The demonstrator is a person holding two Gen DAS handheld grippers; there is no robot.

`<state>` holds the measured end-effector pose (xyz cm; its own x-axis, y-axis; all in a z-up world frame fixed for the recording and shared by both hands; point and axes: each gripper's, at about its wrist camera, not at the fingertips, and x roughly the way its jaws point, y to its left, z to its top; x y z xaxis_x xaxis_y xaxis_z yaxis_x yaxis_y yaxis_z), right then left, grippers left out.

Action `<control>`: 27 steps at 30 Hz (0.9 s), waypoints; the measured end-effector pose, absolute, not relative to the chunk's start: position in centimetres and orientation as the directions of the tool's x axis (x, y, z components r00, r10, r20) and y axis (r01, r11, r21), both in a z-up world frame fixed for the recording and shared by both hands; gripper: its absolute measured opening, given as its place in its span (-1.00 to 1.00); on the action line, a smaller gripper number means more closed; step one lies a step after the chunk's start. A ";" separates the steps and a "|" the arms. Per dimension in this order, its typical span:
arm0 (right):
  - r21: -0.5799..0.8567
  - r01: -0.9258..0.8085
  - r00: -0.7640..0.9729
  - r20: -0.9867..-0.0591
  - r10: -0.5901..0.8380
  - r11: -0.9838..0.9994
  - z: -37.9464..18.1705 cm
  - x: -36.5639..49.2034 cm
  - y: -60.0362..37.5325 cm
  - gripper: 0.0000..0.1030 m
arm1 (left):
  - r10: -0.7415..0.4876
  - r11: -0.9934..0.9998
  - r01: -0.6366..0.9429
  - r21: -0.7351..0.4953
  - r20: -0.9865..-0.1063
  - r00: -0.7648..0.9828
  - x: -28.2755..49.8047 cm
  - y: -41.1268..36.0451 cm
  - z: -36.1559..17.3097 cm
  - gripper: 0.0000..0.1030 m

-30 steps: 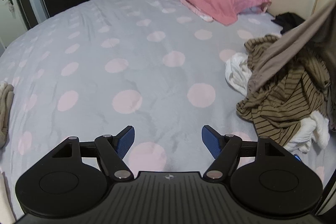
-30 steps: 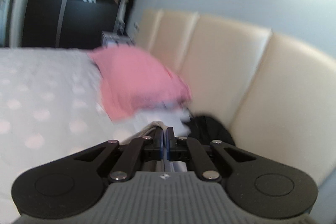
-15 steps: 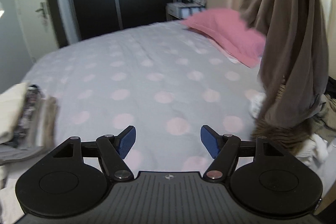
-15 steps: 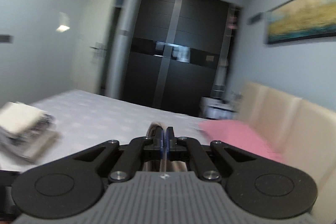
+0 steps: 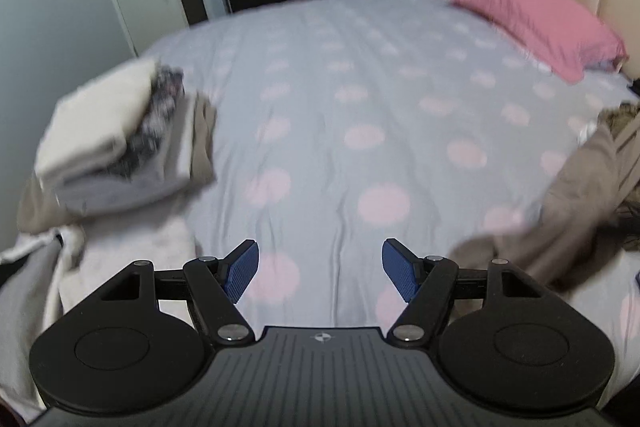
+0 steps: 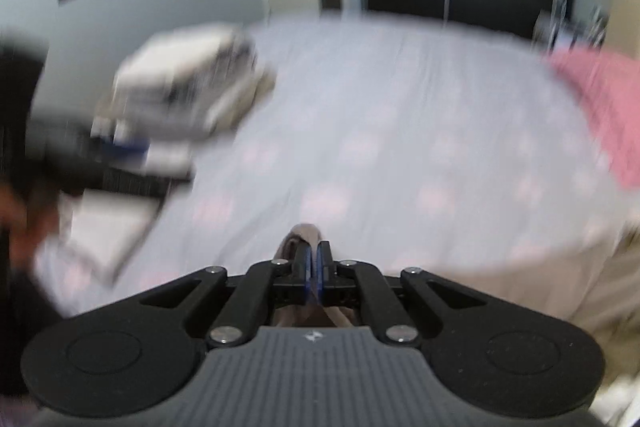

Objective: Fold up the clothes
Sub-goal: 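Lift the taupe shirt with the right gripper and pull it from the heap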

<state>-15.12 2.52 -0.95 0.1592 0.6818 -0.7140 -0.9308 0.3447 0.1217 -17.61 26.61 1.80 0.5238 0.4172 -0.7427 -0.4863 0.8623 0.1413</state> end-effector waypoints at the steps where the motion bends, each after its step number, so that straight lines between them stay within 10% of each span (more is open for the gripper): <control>1: 0.139 -0.931 0.129 -0.739 0.661 0.337 -2.4 -15.7 2.2 -0.93 | 0.405 0.866 -0.480 0.137 -0.755 0.515 -17.6 26.5 1.0 0.31; 9: 0.184 -0.941 -0.006 -0.847 0.531 0.284 -8.5 -19.3 1.0 -0.92 | 0.284 0.912 -0.404 0.071 -0.819 0.498 -16.9 24.3 -3.1 0.31; 15: 0.150 -0.953 -0.006 -0.876 0.482 0.262 -7.6 -16.9 1.8 -0.33 | 0.192 0.942 -0.336 0.020 -0.851 0.489 -14.6 22.7 -5.1 0.31; 27: -0.058 -0.933 0.212 -0.886 0.412 0.355 -6.8 -4.9 3.9 -0.32 | 0.117 0.957 -0.290 0.000 -0.915 0.387 -9.4 22.1 -9.9 0.31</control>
<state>-4.89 3.88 -6.76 0.2116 0.4120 -0.8863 -0.9332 0.3545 -0.0580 -9.42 22.08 -9.85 0.3865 0.1170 -0.9148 -0.2898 0.9571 -0.0001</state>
